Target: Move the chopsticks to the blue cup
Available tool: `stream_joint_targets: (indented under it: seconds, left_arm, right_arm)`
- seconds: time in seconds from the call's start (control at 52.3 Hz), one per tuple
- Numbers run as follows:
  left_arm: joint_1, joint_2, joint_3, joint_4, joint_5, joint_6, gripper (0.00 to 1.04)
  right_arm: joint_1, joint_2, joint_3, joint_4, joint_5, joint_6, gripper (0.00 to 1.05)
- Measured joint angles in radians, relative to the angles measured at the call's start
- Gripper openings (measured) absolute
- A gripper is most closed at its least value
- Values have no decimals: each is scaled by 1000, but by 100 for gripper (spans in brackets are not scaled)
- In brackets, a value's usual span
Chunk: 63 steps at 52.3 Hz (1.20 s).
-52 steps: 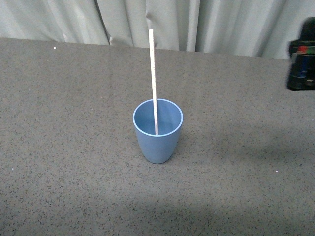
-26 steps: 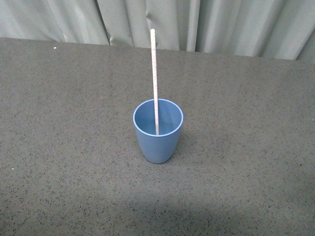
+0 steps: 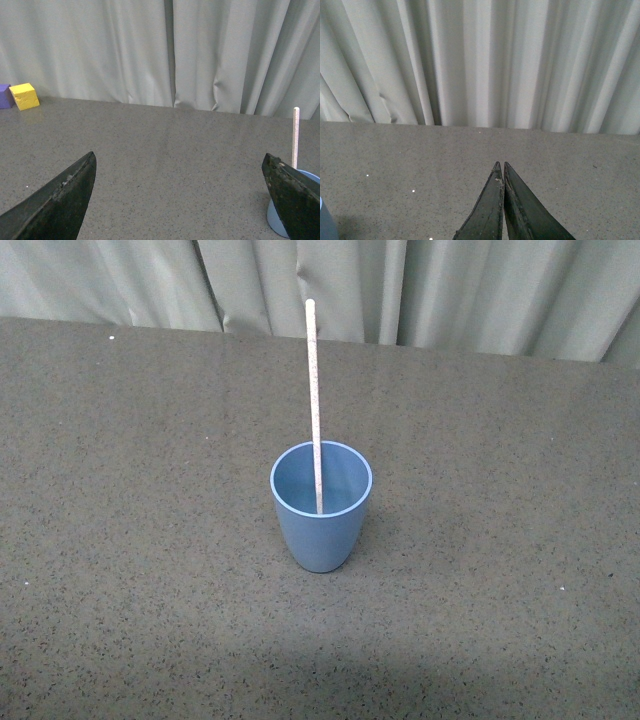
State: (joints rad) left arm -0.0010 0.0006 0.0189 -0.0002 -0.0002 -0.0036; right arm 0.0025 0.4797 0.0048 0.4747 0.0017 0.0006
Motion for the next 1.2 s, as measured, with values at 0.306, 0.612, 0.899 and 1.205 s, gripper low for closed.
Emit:
stream_joint_targets:
  seconds: [0.306, 0.612, 0.899, 1.205]
  left_arm:
    - [0, 0, 0, 0, 0, 0, 98]
    - [0, 0, 0, 0, 0, 0, 98]
    - [0, 0, 0, 0, -1, 0, 98]
    - [0, 0, 0, 0, 0, 0, 98]
  right_arm:
    - [0, -170, 0, -162, 0, 0, 1]
    - [0, -262, 0, -254, 0, 0, 1]
    - [0, -467, 0, -468, -3, 0, 1]
    - [0, -475, 0, -473, -3, -1, 42]
